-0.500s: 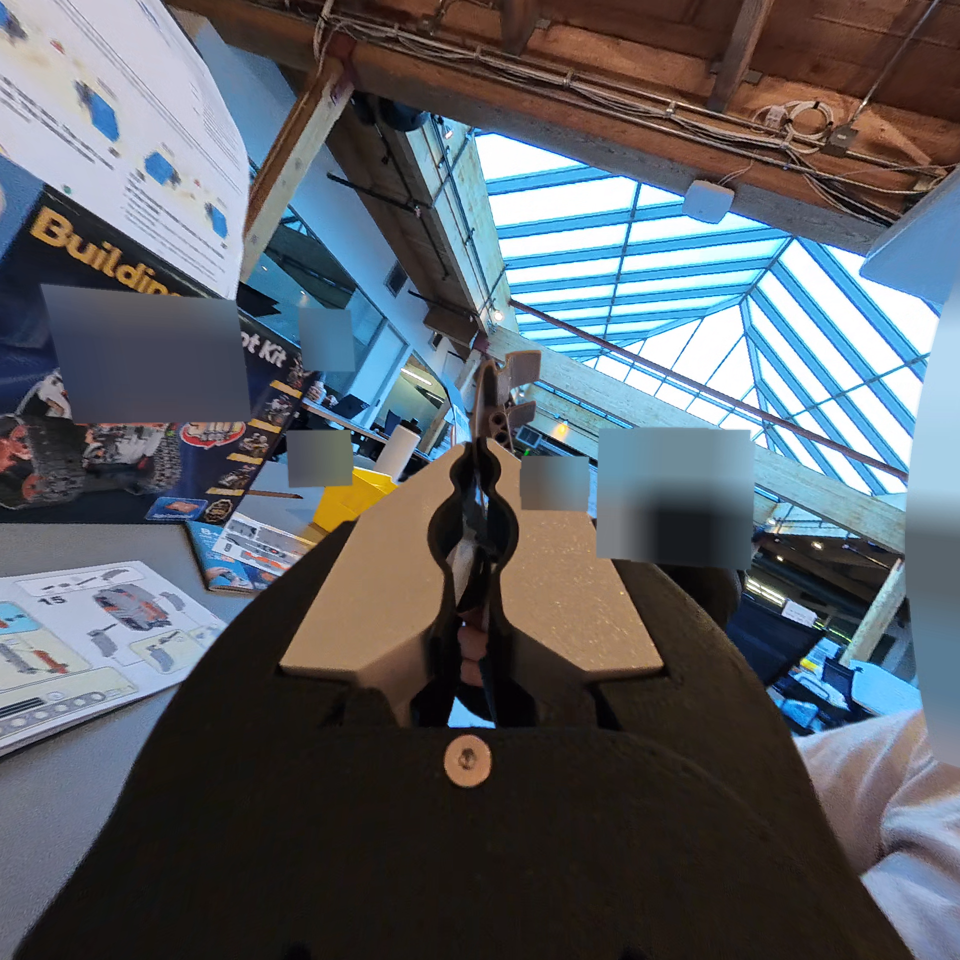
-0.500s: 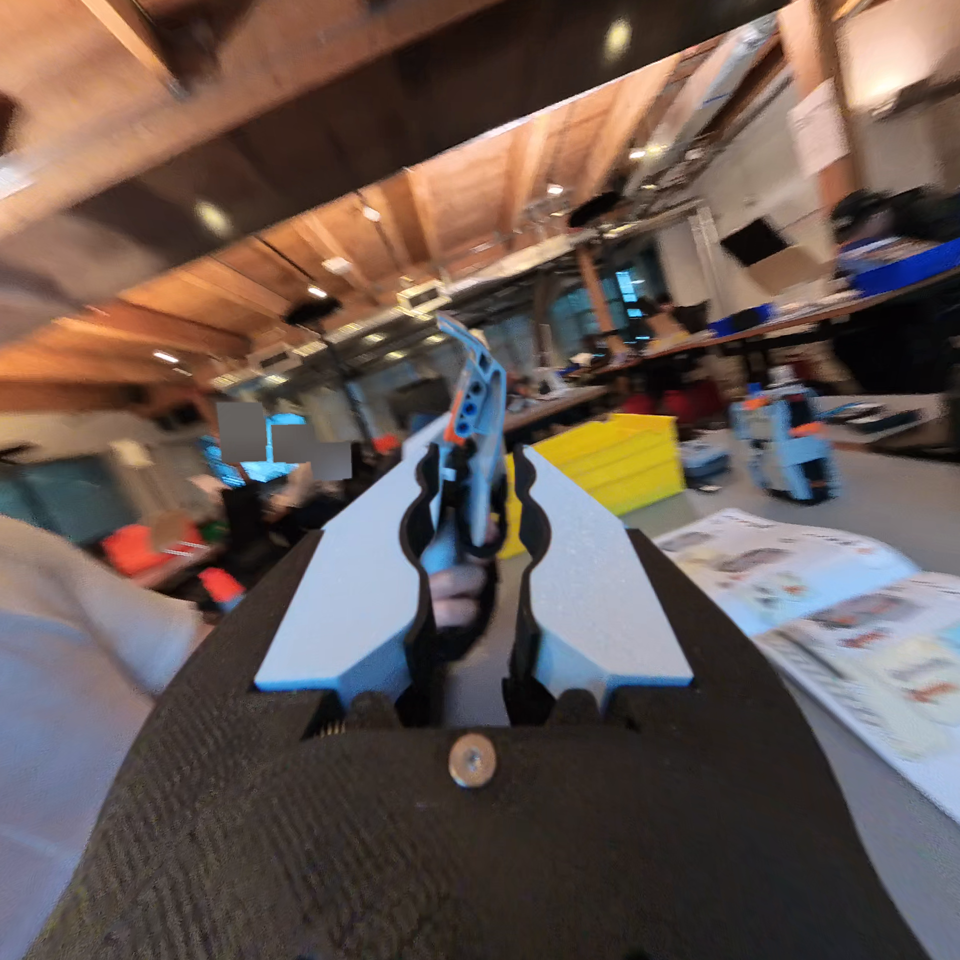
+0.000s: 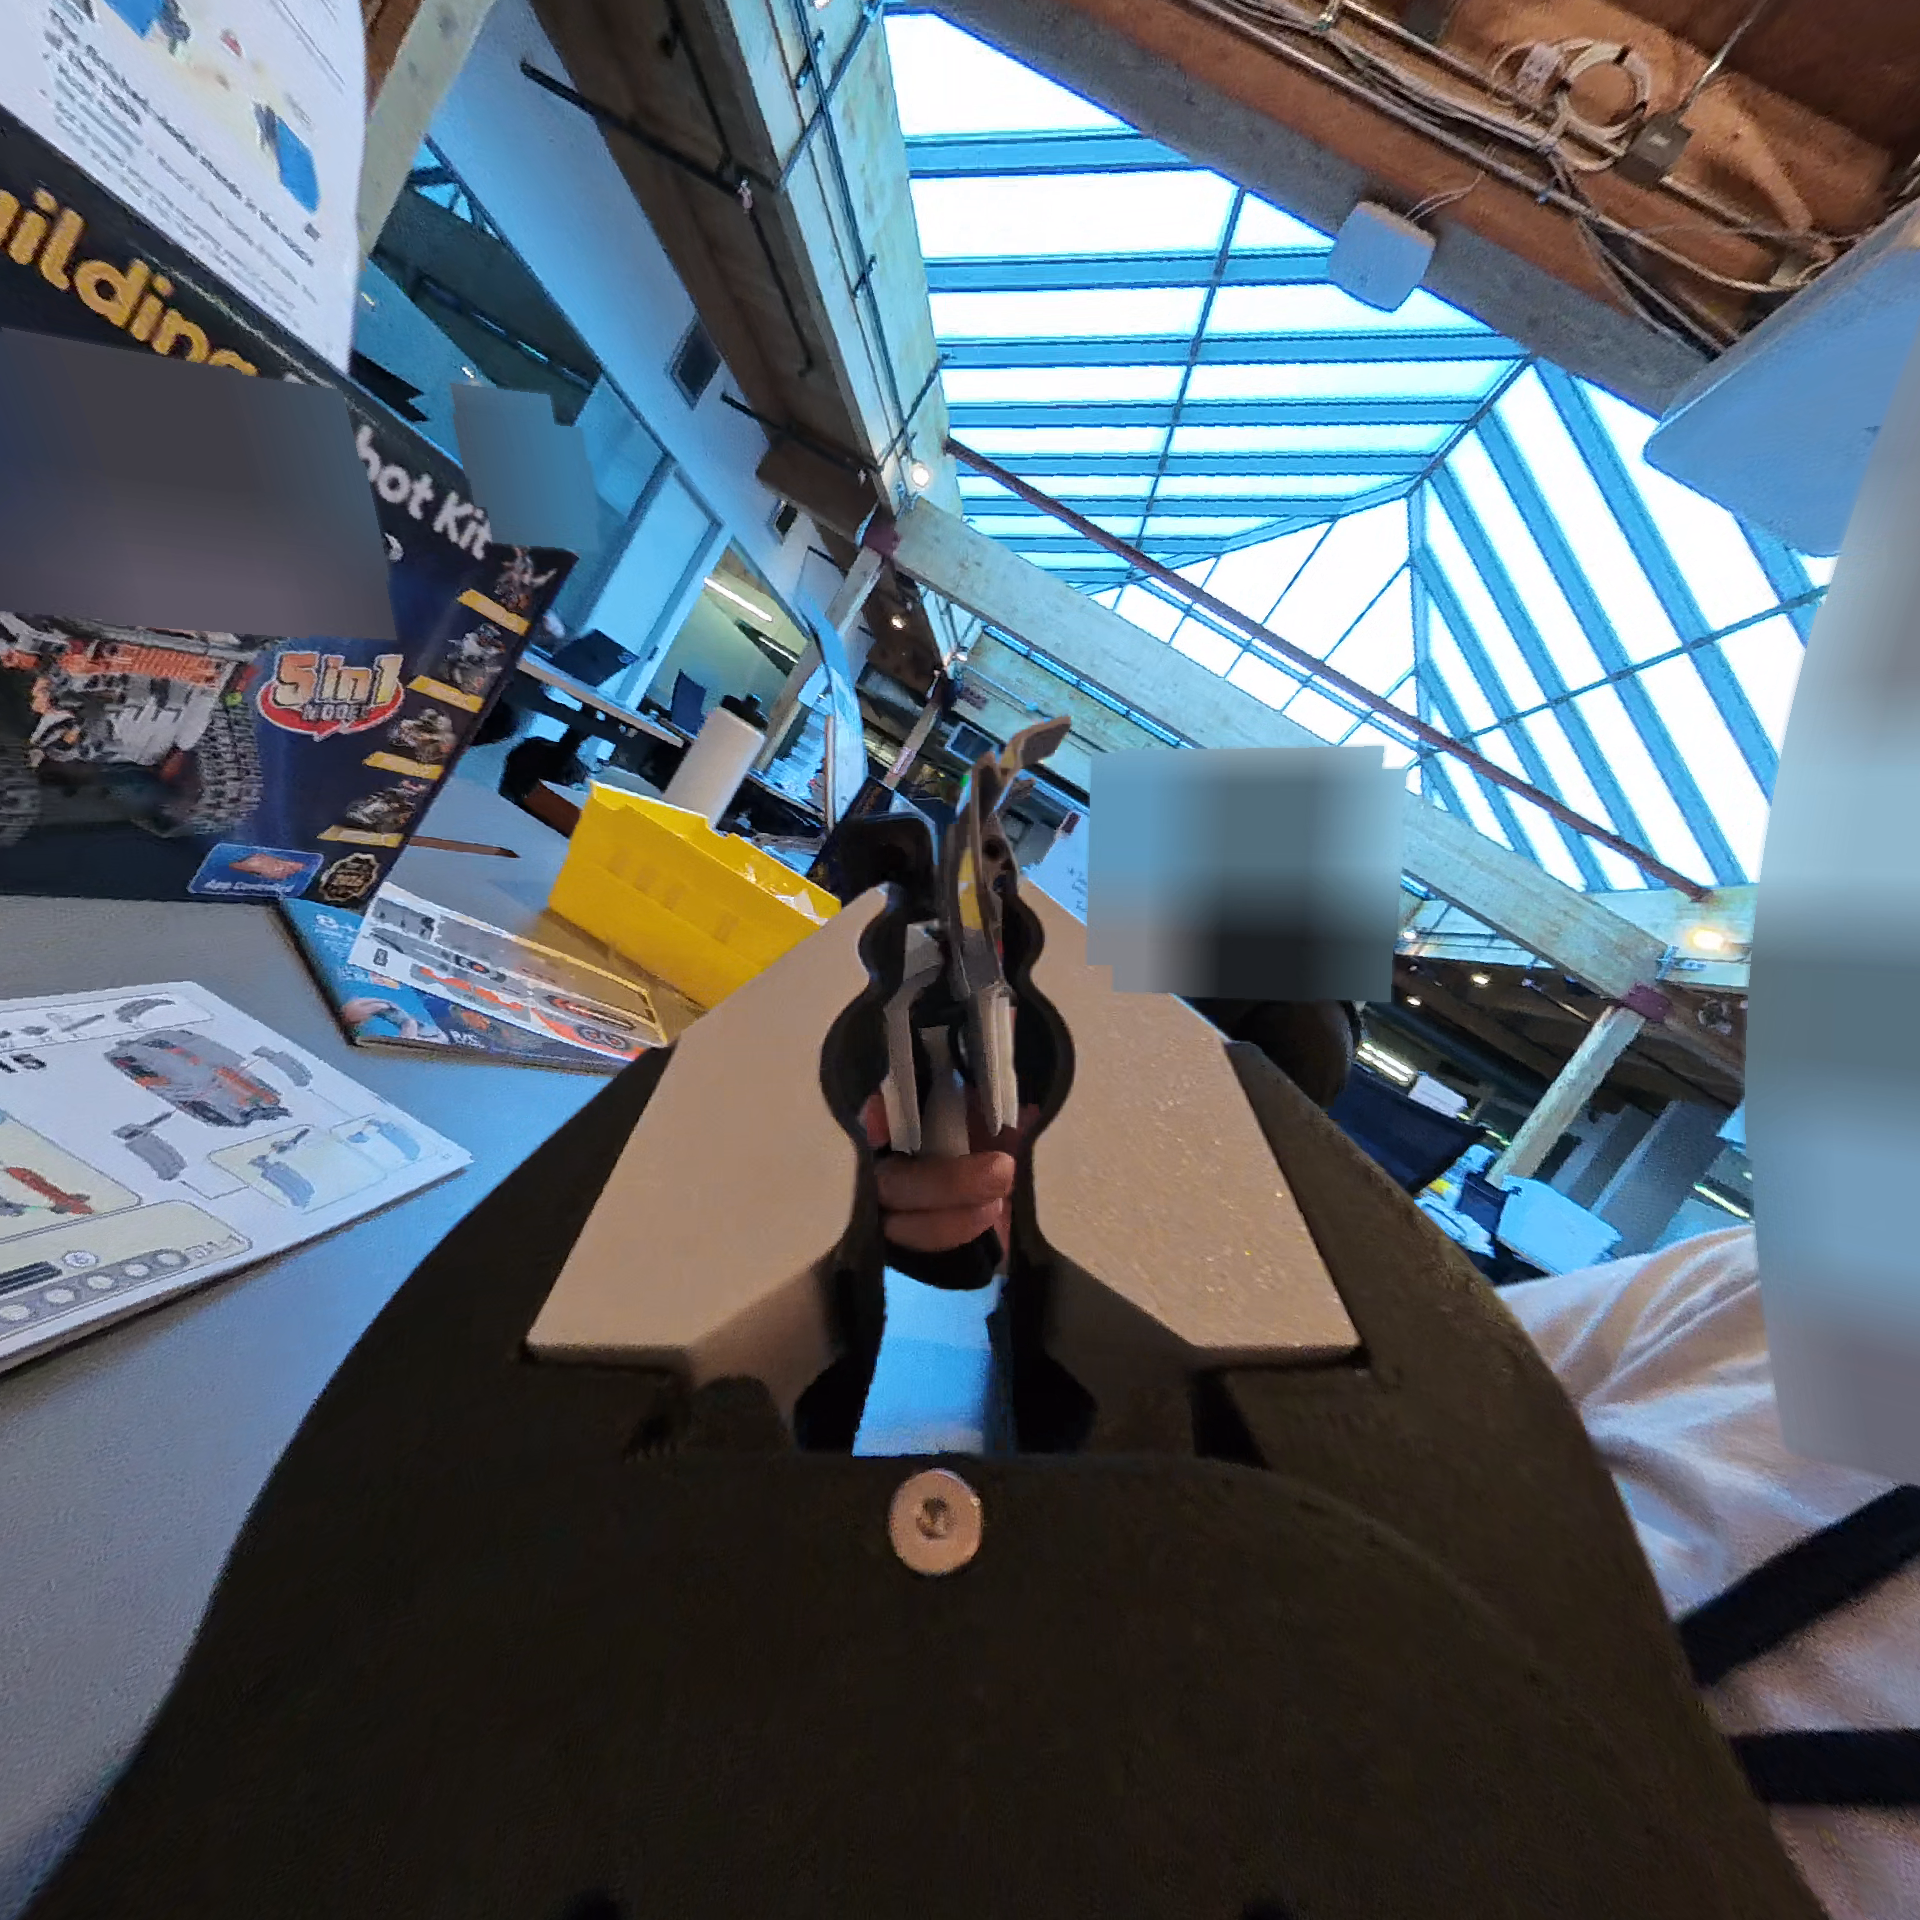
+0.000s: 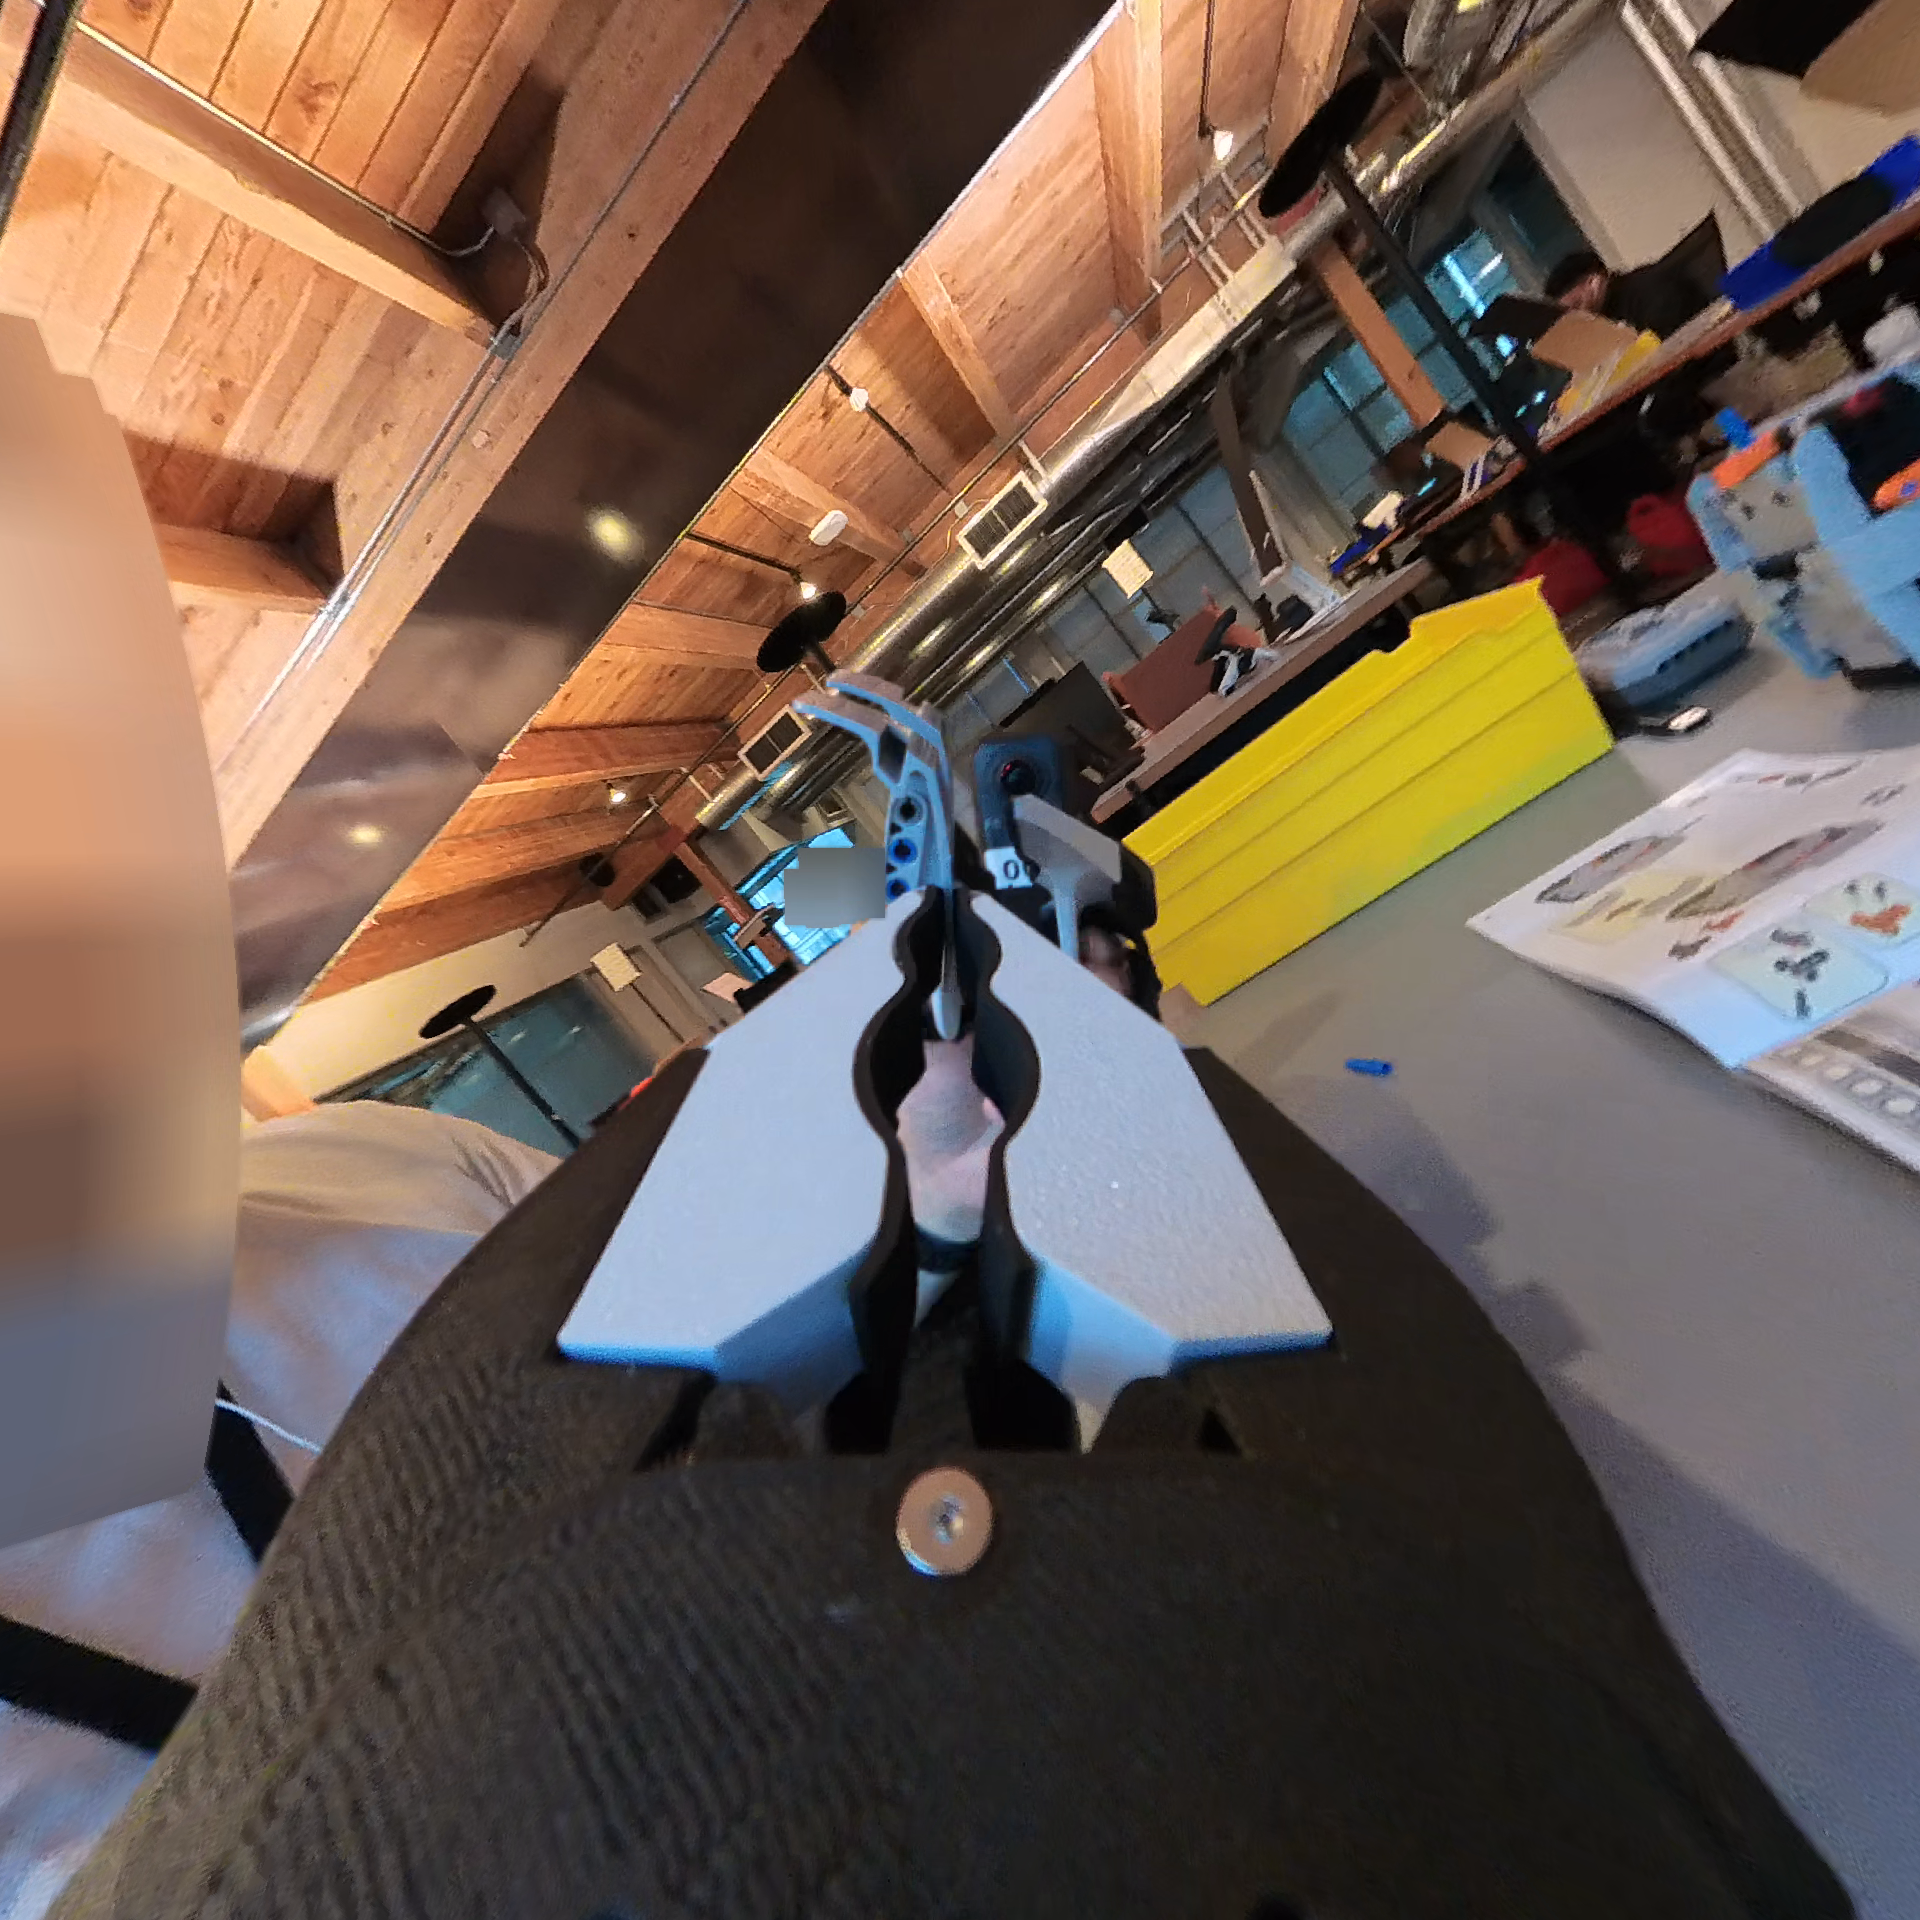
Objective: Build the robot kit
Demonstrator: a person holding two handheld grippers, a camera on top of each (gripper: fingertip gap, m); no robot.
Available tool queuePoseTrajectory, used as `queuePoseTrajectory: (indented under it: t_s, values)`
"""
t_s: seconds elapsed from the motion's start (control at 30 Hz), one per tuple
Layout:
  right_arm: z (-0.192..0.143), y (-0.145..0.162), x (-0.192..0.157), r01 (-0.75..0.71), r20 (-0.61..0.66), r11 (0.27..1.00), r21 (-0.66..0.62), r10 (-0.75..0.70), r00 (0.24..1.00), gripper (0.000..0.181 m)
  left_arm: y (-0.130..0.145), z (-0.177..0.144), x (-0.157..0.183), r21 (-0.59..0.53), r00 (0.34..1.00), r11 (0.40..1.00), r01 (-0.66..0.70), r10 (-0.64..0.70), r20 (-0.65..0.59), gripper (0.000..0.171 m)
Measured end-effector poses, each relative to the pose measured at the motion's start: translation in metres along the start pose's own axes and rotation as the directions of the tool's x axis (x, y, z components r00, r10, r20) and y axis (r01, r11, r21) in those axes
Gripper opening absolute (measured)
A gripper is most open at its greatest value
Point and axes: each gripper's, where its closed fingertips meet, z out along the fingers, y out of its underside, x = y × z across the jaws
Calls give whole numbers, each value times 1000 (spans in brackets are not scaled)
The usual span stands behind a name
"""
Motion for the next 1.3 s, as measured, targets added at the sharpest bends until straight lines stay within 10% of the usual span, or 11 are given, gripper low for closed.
queuePoseTrajectory:
  t_s: [0.93, 1.3]
  values:
    - [1, 17, 17, 104, -148, 984, -147, -125, 981, 0, 19, -8, -19, -75, 983, 981, 179, -181, -31, 0]
    - [17, 18, -23, 370, -88, 914, -168, -388, 918, 7, 8, -9, 8, -67, 892, 936, 345, -350, -287, 0]
